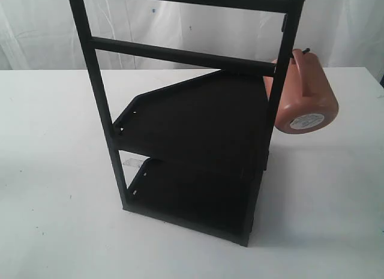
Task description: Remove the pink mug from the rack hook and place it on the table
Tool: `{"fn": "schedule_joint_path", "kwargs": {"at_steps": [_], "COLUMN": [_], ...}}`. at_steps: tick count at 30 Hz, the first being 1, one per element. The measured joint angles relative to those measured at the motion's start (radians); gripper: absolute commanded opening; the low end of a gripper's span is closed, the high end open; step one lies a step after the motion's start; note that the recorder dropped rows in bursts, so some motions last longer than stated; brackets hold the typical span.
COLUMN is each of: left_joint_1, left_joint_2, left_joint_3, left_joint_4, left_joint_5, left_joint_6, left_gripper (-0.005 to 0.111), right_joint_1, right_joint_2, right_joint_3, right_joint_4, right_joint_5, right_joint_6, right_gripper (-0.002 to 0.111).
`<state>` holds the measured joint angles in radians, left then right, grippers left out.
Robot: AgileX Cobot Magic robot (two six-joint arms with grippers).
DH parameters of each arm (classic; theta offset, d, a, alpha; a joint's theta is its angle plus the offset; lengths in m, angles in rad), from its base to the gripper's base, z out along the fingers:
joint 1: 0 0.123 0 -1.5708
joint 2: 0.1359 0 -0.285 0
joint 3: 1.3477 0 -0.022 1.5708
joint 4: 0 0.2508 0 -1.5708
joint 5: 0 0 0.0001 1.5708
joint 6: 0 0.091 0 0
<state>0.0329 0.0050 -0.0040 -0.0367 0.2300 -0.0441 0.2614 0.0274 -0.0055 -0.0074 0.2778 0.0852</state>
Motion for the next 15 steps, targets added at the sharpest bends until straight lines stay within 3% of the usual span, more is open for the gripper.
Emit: {"fn": "schedule_joint_path", "kwargs": {"at_steps": [7, 15], "left_joint_1": [0.0, 0.0], "left_joint_2": [0.0, 0.0], "left_joint_3": [0.0, 0.0], "left_joint_4": [0.0, 0.0], "left_joint_5": [0.0, 0.0], "left_joint_6": [0.0, 0.0], "left_gripper": [0.0, 0.0], "right_joint_1": [0.0, 0.0], "right_joint_2": [0.0, 0.0], "right_joint_3": [0.0, 0.004], "right_joint_4": [0.007, 0.253], "right_joint_5": [-0.008, -0.26], "right_joint_6": [0.004, 0.261], "right_gripper": [0.0, 0.0]}}
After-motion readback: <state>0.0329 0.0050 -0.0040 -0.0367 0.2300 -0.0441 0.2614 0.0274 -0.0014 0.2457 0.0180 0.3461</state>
